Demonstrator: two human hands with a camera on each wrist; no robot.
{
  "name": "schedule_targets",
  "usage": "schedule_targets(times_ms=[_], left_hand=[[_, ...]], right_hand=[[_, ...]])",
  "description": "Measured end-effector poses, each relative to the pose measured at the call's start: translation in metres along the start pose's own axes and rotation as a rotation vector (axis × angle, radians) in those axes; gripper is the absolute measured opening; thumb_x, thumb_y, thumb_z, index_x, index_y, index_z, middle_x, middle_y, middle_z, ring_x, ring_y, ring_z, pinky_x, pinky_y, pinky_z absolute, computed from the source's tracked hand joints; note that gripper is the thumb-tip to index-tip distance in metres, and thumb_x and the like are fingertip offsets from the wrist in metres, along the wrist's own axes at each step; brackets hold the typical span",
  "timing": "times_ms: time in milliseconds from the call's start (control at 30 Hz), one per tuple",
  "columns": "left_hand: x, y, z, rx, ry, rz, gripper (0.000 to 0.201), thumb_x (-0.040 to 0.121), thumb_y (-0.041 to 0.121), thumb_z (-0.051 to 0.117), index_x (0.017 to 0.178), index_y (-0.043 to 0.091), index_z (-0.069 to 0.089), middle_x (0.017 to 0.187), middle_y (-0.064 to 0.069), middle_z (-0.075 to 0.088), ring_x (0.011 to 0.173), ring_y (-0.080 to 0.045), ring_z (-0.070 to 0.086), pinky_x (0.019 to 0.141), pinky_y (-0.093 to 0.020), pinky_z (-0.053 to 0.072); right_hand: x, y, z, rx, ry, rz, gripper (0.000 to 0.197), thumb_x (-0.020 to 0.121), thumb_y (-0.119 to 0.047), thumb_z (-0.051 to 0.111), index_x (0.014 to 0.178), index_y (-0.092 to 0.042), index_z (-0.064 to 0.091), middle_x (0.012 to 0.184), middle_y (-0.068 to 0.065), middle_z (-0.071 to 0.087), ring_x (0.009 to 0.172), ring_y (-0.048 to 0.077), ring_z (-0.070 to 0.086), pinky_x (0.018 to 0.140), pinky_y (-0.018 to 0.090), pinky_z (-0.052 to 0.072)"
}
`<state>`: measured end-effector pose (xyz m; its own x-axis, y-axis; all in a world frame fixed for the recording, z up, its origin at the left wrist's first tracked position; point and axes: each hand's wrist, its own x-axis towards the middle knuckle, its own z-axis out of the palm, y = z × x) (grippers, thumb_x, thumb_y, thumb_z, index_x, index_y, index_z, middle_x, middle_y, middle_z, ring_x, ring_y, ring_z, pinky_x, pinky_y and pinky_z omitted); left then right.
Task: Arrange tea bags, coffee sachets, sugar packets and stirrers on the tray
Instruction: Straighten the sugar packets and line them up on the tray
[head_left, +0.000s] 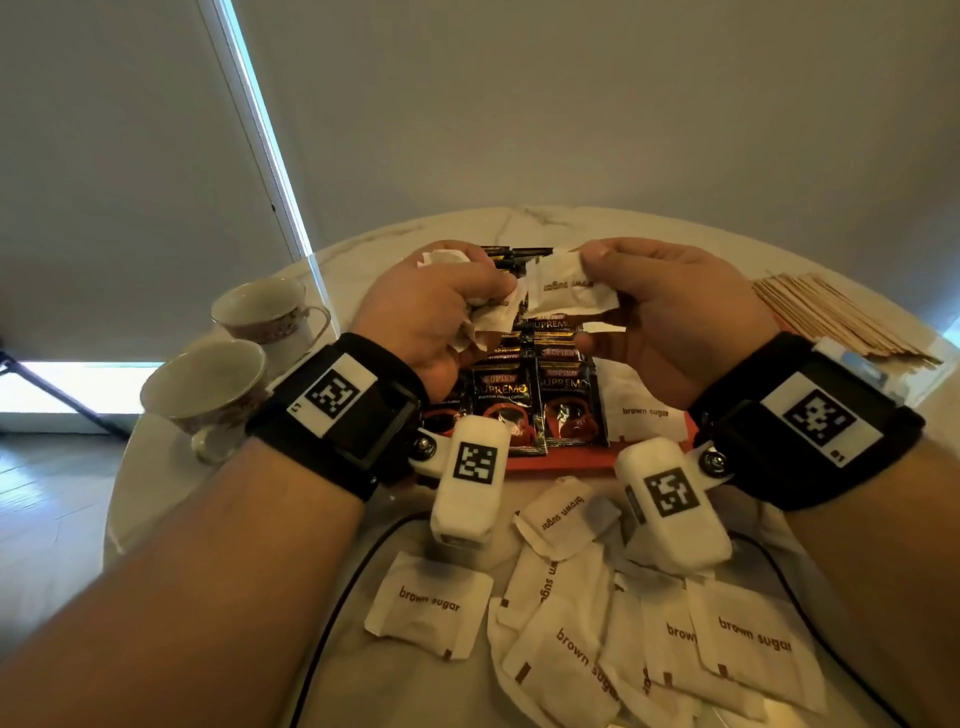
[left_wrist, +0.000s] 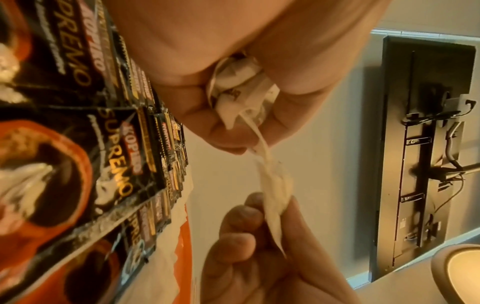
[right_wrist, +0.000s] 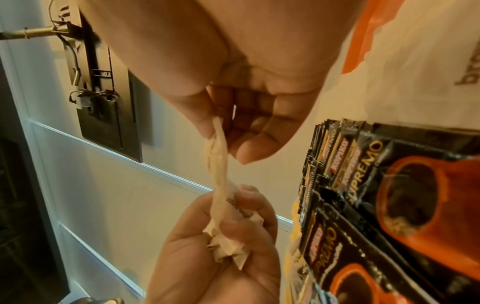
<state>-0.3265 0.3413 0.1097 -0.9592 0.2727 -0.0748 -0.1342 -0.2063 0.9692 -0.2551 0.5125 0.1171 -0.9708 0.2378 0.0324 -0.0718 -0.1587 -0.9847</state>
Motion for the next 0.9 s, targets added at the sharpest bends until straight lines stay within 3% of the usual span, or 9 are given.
schedule_targets(times_ms=[67,133,267,367,467,567,633,733,900], left_hand=[[0.001,0.0,-0.002,-0.006,0.004,0.02,0.025,0.085,-0.002,0.077,0.08,0.017,0.062,0.086,-0.012,0.074,0.096,-0.04,0.075,0.05,-0.028,0.049],[0.0,0.0,-0.001,0.025,-0.024,0.024,0.024,0.082,0.009,0.085,0.082,0.016,0.062,0.078,-0.007,0.072,0.087,-0.036,0.07,0.058,-0.032,0.048],[-0.012,0.001,0.005,0.105,-0.212,0.009,0.035,0.073,0.03,0.086,0.095,0.01,0.068,0.085,-0.011,0.072,0.07,-0.02,0.065,0.044,-0.022,0.044],[-0.018,0.005,0.006,0.208,-0.302,0.008,0.028,0.078,0.023,0.082,0.098,0.009,0.07,0.084,-0.008,0.072,0.066,-0.014,0.065,0.044,-0.021,0.045],[-0.019,0.005,0.006,0.223,-0.324,0.01,0.016,0.077,0.007,0.08,0.089,0.011,0.07,0.082,-0.007,0.073,0.074,-0.021,0.071,0.066,-0.033,0.057],[-0.021,0.004,0.007,0.132,-0.307,0.009,0.01,0.08,0.002,0.077,0.083,0.01,0.071,0.085,-0.013,0.071,0.088,-0.034,0.067,0.084,-0.048,0.053],[-0.019,0.005,0.007,0.037,-0.247,-0.005,0.012,0.083,0.0,0.075,0.084,0.009,0.068,0.08,-0.012,0.068,0.078,-0.031,0.068,0.073,-0.038,0.057],[-0.019,0.005,0.008,-0.013,-0.181,-0.015,0.017,0.088,-0.007,0.069,0.084,0.009,0.064,0.07,-0.008,0.067,0.055,-0.016,0.066,0.043,-0.024,0.05],[-0.021,0.005,0.009,0.033,-0.247,-0.023,0.01,0.088,-0.003,0.071,0.093,0.004,0.067,0.078,-0.011,0.07,0.059,-0.015,0.068,0.048,-0.024,0.053]], right_hand=[[-0.001,-0.002,-0.001,-0.005,0.034,-0.002,0.018,0.102,-0.022,0.058,0.104,-0.009,0.071,0.094,0.01,0.077,0.078,0.024,0.074,0.053,0.03,0.056],[-0.002,-0.003,-0.002,-0.086,0.02,-0.024,0.02,0.102,-0.025,0.059,0.101,-0.01,0.072,0.095,0.012,0.076,0.081,0.026,0.072,0.053,0.032,0.056],[-0.006,-0.002,-0.002,-0.29,-0.077,-0.114,0.021,0.094,-0.029,0.069,0.084,-0.011,0.073,0.08,0.007,0.075,0.069,0.019,0.068,0.055,0.028,0.055],[-0.005,-0.003,-0.005,-0.287,-0.07,-0.148,0.024,0.086,-0.032,0.077,0.077,-0.011,0.069,0.075,0.006,0.071,0.063,0.016,0.063,0.054,0.025,0.051],[-0.003,-0.001,-0.005,-0.219,-0.09,-0.141,0.025,0.077,-0.033,0.08,0.081,-0.01,0.07,0.079,0.007,0.073,0.07,0.022,0.065,0.063,0.034,0.056],[-0.002,0.0,-0.006,-0.164,-0.144,-0.104,0.032,0.073,-0.031,0.08,0.095,-0.009,0.073,0.095,0.011,0.076,0.085,0.027,0.071,0.077,0.04,0.06],[0.0,0.0,-0.008,-0.161,-0.144,-0.074,0.035,0.074,-0.027,0.08,0.101,-0.007,0.073,0.102,0.013,0.076,0.089,0.027,0.071,0.078,0.039,0.06],[0.003,0.0,-0.008,-0.1,-0.085,-0.04,0.011,0.09,-0.016,0.072,0.097,-0.008,0.073,0.092,0.009,0.076,0.082,0.022,0.071,0.074,0.038,0.061],[0.004,0.001,-0.009,-0.209,-0.028,-0.107,0.01,0.096,-0.017,0.067,0.096,-0.011,0.074,0.085,0.006,0.076,0.073,0.015,0.066,0.062,0.028,0.055]])
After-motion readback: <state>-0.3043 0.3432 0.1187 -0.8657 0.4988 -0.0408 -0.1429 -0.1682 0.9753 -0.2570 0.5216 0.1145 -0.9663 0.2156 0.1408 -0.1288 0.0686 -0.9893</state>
